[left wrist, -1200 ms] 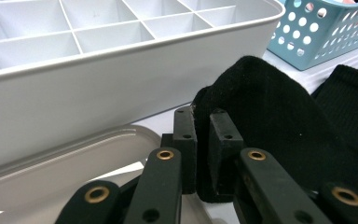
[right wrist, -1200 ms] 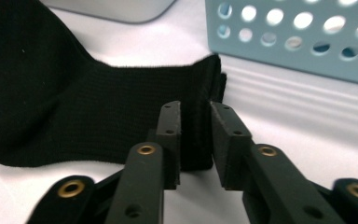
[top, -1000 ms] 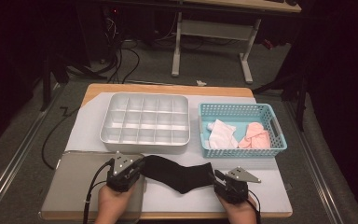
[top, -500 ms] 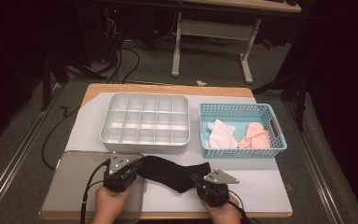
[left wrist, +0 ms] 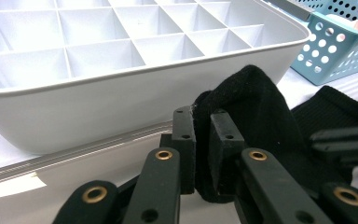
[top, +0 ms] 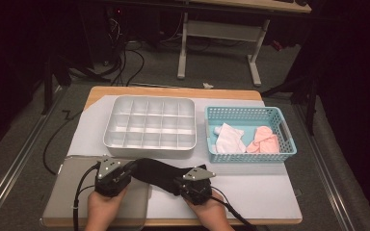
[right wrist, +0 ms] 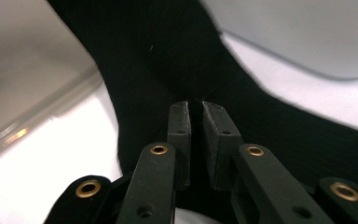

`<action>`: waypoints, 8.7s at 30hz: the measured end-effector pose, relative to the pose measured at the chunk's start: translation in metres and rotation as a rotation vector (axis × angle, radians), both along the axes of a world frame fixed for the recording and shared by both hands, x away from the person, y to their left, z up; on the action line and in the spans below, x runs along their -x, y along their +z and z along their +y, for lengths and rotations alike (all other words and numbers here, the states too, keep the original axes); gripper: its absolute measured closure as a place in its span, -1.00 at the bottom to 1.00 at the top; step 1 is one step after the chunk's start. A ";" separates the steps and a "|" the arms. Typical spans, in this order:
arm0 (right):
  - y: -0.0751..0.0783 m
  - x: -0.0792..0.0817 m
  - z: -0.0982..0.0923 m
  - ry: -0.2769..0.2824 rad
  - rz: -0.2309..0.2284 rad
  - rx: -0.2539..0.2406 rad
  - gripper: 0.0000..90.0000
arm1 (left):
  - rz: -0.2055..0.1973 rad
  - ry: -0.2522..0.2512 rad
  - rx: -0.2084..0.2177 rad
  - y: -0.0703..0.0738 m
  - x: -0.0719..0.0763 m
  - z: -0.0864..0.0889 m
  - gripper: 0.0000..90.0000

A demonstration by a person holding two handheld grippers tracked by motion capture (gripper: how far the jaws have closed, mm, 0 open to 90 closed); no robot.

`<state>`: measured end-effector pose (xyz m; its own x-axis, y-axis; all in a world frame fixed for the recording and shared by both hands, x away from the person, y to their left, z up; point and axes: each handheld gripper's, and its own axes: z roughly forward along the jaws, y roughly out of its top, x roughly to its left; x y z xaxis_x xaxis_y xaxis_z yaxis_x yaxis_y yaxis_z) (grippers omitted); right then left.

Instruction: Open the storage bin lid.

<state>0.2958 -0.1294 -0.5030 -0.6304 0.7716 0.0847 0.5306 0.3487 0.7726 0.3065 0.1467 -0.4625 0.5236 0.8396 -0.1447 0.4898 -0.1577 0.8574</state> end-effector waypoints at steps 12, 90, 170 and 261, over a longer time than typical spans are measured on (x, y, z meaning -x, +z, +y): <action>0.022 0.034 -0.052 -0.075 -0.061 -0.056 0.70 | 0.037 -0.194 0.025 0.002 0.009 -0.069 0.79; 0.043 0.014 -0.059 -0.210 -0.164 -0.068 0.91 | 0.039 -0.210 -0.259 -0.034 0.018 -0.123 -0.09; -0.001 0.019 -0.058 -0.098 -0.010 -0.021 0.86 | 0.177 -0.107 -0.203 -0.035 -0.008 -0.095 0.04; 0.002 0.020 -0.057 -0.154 -0.031 -0.036 1.00 | 0.071 -0.140 -0.097 -0.020 0.008 -0.070 0.79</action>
